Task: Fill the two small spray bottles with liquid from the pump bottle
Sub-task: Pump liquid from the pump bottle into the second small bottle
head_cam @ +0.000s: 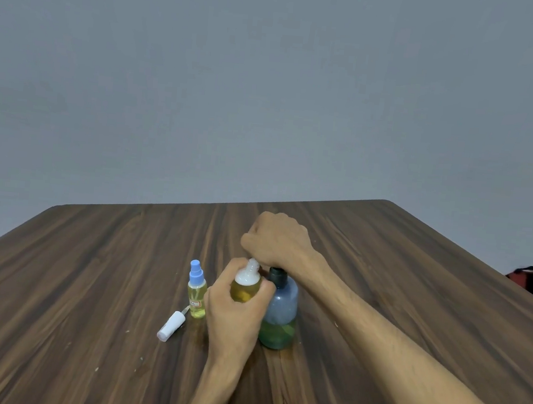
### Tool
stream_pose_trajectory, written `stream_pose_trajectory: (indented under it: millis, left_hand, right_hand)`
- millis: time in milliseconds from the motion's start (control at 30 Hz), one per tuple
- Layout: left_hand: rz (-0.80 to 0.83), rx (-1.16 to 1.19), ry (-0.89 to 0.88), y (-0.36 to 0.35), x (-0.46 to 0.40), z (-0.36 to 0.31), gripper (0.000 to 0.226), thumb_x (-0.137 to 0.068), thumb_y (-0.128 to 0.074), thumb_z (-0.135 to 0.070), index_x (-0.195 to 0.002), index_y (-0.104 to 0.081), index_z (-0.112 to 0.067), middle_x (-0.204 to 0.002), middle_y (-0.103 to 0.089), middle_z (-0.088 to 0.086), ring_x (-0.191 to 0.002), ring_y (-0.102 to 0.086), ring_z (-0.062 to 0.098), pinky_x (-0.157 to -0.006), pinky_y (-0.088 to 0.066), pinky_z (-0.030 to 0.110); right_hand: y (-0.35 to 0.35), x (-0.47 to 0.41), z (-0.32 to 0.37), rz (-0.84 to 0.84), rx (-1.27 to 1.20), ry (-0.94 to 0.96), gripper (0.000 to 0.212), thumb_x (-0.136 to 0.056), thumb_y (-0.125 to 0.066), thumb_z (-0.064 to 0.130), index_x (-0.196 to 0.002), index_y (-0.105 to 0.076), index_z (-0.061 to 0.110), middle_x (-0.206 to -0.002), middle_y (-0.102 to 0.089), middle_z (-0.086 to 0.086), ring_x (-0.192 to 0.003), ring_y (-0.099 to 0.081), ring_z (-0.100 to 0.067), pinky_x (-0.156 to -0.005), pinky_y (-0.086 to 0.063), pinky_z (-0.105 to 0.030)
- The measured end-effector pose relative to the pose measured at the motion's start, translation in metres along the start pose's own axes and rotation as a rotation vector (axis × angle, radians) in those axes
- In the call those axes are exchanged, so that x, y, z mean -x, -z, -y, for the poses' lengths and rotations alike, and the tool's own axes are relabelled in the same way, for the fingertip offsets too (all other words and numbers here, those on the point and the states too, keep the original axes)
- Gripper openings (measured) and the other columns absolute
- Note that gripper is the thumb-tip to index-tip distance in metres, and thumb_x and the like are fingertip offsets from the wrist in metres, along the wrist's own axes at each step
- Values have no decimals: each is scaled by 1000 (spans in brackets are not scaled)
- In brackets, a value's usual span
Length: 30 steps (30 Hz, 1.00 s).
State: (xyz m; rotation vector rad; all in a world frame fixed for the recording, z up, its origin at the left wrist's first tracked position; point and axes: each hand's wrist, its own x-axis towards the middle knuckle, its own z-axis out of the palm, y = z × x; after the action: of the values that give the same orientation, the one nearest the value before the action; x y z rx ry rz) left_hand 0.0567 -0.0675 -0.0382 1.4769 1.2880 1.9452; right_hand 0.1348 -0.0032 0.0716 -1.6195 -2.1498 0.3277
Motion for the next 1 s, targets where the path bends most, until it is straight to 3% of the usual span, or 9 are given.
stream_pose_trajectory:
  millis: [333, 500, 667, 767, 900, 1000]
  left_hand:
    - [2, -8, 1, 0, 0, 1, 23, -84, -76, 3, -86, -70, -19, -75, -67, -2, -71, -63, 15, -64, -53, 31]
    - [10, -7, -15, -1, 0, 3, 19, -85, -75, -1, -87, -71, -19, -76, -68, -4, -72, -63, 8, -65, -52, 25]
    - [10, -9, -18, 0, 0, 3, 22, -86, -76, 2, -85, -69, -19, -75, -67, 0, -73, -65, 19, -65, -55, 36]
    - [9, -2, -29, 0, 0, 3, 15, -85, -74, -8, -85, -69, -22, -76, -67, 1, -75, -66, 24, -67, -56, 42]
    - [14, 2, -29, -1, -1, 2, 18, -85, -75, -6, -85, -69, -22, -76, -67, -3, -72, -64, 15, -65, -55, 33]
    - [14, 16, -31, -1, 0, 2, 11, -83, -73, -10, -85, -69, -20, -75, -67, -2, -73, -65, 20, -65, -54, 34]
  right_hand:
    - [0, 0, 1, -1, -17, -1, 25, -85, -53, 20, -61, -47, 17, -60, -49, 3, -56, -44, -16, -56, -35, -30]
    - [4, -1, 0, -23, -43, 6, 28, -85, -53, 19, -59, -44, 18, -58, -47, 4, -54, -40, -15, -55, -34, -30]
    - [2, 2, 2, -3, -7, -4, 24, -85, -53, 20, -61, -48, 17, -61, -51, 3, -56, -45, -17, -56, -35, -31]
    - [1, 2, 2, -12, 5, 2, 24, -85, -54, 22, -62, -49, 17, -61, -51, 3, -57, -46, -16, -56, -35, -31]
    - [3, -1, 1, 12, -15, -1, 27, -87, -53, 21, -61, -47, 17, -60, -49, 3, -56, -44, -16, -56, -36, -31]
    - [2, -3, 0, 15, -24, -9, 26, -86, -53, 22, -61, -47, 17, -62, -51, 3, -57, -44, -16, -56, -34, -31]
